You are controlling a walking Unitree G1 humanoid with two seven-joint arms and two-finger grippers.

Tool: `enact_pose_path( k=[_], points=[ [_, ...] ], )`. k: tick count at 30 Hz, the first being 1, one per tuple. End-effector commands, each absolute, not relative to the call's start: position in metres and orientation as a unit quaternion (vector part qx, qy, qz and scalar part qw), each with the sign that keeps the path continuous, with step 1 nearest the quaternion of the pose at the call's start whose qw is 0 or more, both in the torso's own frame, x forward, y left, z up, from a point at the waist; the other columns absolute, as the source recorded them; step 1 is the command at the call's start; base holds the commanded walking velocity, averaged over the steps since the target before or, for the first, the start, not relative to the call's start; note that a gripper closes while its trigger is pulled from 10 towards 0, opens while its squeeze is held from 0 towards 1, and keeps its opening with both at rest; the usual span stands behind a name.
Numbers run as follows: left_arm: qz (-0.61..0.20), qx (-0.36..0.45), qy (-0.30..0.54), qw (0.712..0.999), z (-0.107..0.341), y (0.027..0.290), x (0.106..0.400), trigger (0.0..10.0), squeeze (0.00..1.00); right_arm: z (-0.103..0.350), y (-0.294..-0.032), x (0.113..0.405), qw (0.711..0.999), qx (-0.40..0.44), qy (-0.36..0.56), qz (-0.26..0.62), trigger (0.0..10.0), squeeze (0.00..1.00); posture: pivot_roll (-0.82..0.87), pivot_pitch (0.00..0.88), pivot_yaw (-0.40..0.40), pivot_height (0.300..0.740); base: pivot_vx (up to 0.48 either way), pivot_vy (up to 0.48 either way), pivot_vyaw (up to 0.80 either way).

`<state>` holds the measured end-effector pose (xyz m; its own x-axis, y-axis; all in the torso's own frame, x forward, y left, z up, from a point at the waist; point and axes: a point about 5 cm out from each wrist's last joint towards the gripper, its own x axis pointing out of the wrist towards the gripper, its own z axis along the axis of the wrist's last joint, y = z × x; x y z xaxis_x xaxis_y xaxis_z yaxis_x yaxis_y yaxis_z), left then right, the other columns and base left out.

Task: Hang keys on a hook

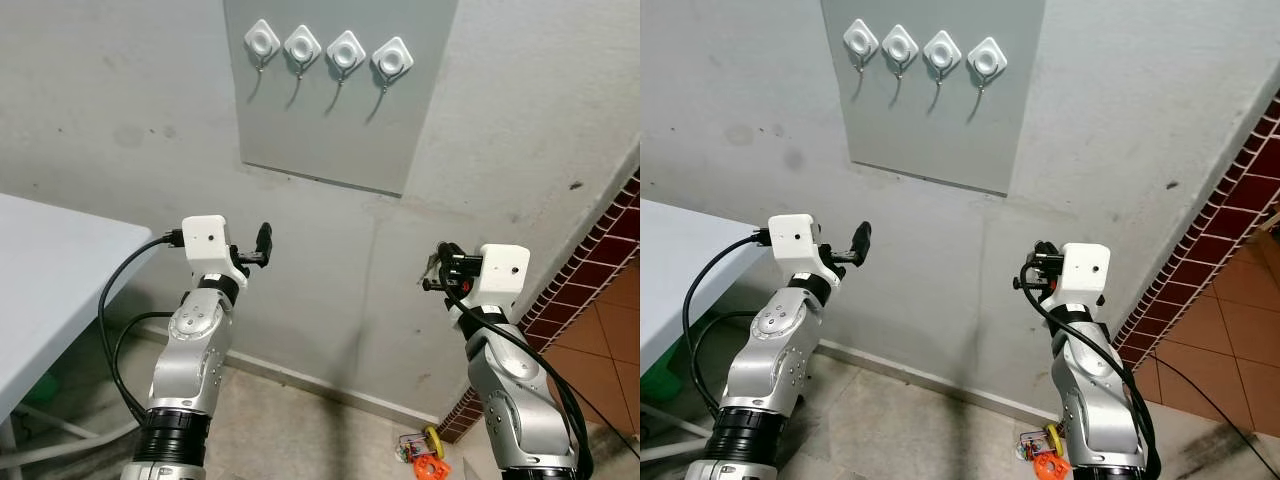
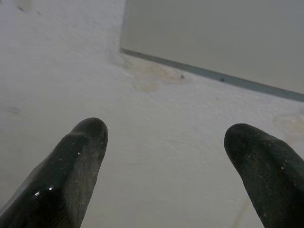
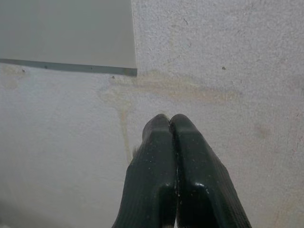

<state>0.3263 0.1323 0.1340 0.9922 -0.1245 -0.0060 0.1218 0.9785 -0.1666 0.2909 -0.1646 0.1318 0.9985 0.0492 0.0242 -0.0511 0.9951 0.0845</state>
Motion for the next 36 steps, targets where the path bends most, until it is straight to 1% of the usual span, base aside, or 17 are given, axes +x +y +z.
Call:
enact_pose_path(
  k=[1,7,9,10,14,15,21,22,24,26,36],
  points=[
    [-0.067,-0.083,0.005,0.994,0.138,0.132,0.328,10.0,0.00,0.141,-0.164,0.292,0.998,0.043,-0.029,0.030,10.0,0.00,-0.03,0.000,-0.013,0.732,0.000,0.000,0.00],
    [-0.075,-0.078,-0.015,0.994,0.143,0.129,0.327,10.0,0.00,0.144,-0.163,0.293,0.998,0.046,-0.037,0.036,10.0,0.00,-0.03,0.000,-0.013,0.732,0.000,0.000,0.00],
    [-0.091,-0.070,-0.023,0.993,0.147,0.124,0.327,10.0,0.00,0.149,-0.160,0.296,0.996,0.050,-0.048,0.054,10.0,0.00,-0.03,0.000,-0.014,0.732,0.000,0.000,0.00],
    [-0.113,-0.055,-0.033,0.991,0.151,0.119,0.326,10.0,0.00,0.155,-0.157,0.301,0.994,0.057,-0.059,0.076,10.0,0.00,-0.03,0.000,-0.015,0.732,0.000,0.000,0.00],
    [-0.142,-0.051,-0.044,0.988,0.156,0.112,0.326,10.0,0.00,0.163,-0.155,0.306,0.992,0.057,-0.072,0.092,10.0,0.00,-0.03,0.000,-0.015,0.732,0.000,0.000,0.00],
    [-0.157,-0.045,-0.050,0.985,0.161,0.109,0.328,10.0,0.00,0.170,-0.155,0.313,0.990,0.058,-0.082,0.102,10.0,0.00,-0.03,0.000,-0.022,0.732,0.000,0.000,0.00],
    [-0.175,-0.044,-0.062,0.982,0.173,0.108,0.333,10.0,0.00,0.186,-0.156,0.327,0.986,0.049,-0.101,0.120,10.0,0.00,-0.02,0.000,-0.027,0.732,0.000,0.000,0.00],
    [-0.181,-0.035,-0.072,0.980,0.179,0.108,0.336,10.0,0.00,0.194,-0.156,0.335,0.984,0.045,-0.111,0.132,10.0,0.00,-0.02,0.000,-0.029,0.732,0.000,0.000,0.00],
    [-0.182,-0.031,-0.074,0.980,0.180,0.108,0.336,10.0,0.00,0.196,-0.156,0.337,0.983,0.044,-0.113,0.135,10.0,0.00,-0.02,0.000,-0.029,0.732,0.000,0.000,0.00],
    [-0.188,-0.019,-0.085,0.978,0.188,0.108,0.341,10.0,0.00,0.208,-0.151,0.348,0.978,0.039,-0.128,0.158,10.0,0.00,-0.02,0.000,-0.031,0.732,0.000,0.000,0.00],
    [-0.205,-0.006,-0.115,0.972,0.210,0.102,0.350,10.0,0.00,0.236,-0.134,0.373,0.964,0.030,-0.155,0.215,10.0,0.00,0.00,0.014,-0.035,0.732,0.000,0.000,0.00]
  ],
)
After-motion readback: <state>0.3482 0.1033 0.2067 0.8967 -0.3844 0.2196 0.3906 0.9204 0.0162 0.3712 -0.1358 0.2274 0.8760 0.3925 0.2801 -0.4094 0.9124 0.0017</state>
